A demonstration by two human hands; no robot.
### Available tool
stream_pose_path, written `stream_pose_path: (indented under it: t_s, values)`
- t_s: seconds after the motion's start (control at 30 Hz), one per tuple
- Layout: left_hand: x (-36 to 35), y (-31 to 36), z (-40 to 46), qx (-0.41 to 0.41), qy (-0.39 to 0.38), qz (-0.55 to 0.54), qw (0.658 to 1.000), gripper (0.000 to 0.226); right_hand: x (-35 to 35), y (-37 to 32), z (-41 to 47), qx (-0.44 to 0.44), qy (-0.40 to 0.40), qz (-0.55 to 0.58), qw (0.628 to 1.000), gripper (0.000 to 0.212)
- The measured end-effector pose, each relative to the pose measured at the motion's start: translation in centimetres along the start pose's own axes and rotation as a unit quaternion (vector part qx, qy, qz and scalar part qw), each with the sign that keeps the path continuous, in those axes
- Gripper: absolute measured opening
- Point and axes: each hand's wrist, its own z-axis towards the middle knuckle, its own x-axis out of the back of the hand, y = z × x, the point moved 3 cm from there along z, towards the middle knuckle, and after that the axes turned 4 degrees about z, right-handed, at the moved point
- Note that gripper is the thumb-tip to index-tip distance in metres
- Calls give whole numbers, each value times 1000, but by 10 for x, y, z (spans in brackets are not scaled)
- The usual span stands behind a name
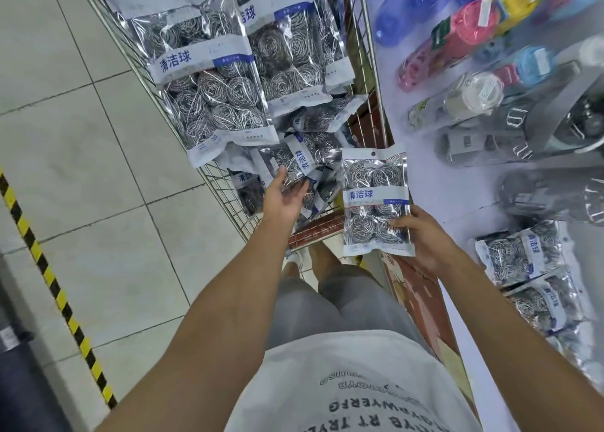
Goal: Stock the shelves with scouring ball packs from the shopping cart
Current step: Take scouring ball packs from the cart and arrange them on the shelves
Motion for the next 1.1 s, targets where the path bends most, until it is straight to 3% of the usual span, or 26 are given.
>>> stream_pose_path:
  t_s: [0.2, 0.33, 0.63, 0.83, 0.93, 1.1]
  values:
    - [-14, 3, -4, -30, 10, -42, 999, 36, 4, 8, -10, 3, 9, 31, 999, 46]
    - [2, 4, -29, -33, 24, 18, 999, 33, 1, 5, -27, 31, 15, 48, 998, 44]
    - [34, 2, -102, -19, -73, 191, 979, 33, -7, 21, -84, 77, -3, 102, 992, 55]
    - [28, 0, -148, -21, -139, 361, 922, 46, -1, 61, -125, 109, 14, 192, 975, 41]
    - [22, -10, -170, -54, -145, 456, 876, 40, 5, 84, -143, 127, 42, 207, 969, 33]
    - [13, -49, -193, -61, -178, 581, 792, 62, 28, 123, -166, 169, 67, 239, 954, 38]
